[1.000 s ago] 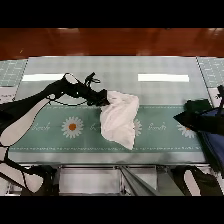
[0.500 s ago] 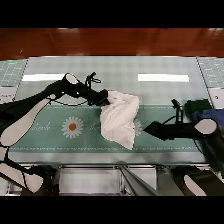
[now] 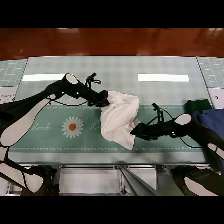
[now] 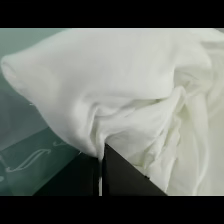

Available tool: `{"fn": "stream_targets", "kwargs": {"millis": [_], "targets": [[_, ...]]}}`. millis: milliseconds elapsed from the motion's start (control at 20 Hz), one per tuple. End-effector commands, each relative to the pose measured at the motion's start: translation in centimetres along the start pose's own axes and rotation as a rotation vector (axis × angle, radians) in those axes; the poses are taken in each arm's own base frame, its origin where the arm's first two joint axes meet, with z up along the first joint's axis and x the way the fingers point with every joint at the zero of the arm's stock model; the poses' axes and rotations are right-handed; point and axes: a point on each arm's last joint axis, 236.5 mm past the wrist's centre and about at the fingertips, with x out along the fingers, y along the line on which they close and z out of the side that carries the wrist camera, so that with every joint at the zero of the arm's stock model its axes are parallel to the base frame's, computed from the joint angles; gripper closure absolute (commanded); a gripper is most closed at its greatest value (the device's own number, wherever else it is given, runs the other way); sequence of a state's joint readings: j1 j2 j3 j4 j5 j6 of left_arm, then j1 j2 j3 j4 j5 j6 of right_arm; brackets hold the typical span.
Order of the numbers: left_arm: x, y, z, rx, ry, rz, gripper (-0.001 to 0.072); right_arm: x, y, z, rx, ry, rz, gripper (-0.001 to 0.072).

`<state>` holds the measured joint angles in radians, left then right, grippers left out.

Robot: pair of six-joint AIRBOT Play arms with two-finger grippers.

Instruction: Fold the shirts.

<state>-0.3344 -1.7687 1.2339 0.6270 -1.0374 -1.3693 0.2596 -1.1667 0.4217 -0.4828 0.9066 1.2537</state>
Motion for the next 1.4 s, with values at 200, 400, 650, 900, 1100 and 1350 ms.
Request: {"fn": "stream_targets", "kwargs": {"millis": [200,400,650,900,1100,1350], "targets": [[0.0,-0.1,0.0,0.002,0.001,-0.001,0.0687,2.1,1.5,2.3,-0.007,-0.055,0.05,0.0456],[-0.7,-0.5,0.2,0.01,-0.012,-0.005,0.0688,1.5,3.3,3.5,-0.117,-0.061,0.06,0.0689],[-8.1,-1.3,3.5,0.012,-0.17,-0.04,0.0687,-3.7,8.4,6.3,-0.308,-0.086,0.044,0.0689],[-26.6,-5.8,8.6,0.132,-0.587,-0.073,0.0688,-26.8,19.6,15.3,-0.539,-0.638,-0.045,0.069],[-42.4,-15.4,5.3,0.396,-0.928,-0.055,0.0688,-41.4,28.7,10.3,-0.765,-0.908,-0.129,0.069],[-54.1,-26.3,-7.3,0.741,-1.258,0.062,0.0688,-49.2,34.2,0.2,-0.926,-1.152,-0.176,0.0689]]}}
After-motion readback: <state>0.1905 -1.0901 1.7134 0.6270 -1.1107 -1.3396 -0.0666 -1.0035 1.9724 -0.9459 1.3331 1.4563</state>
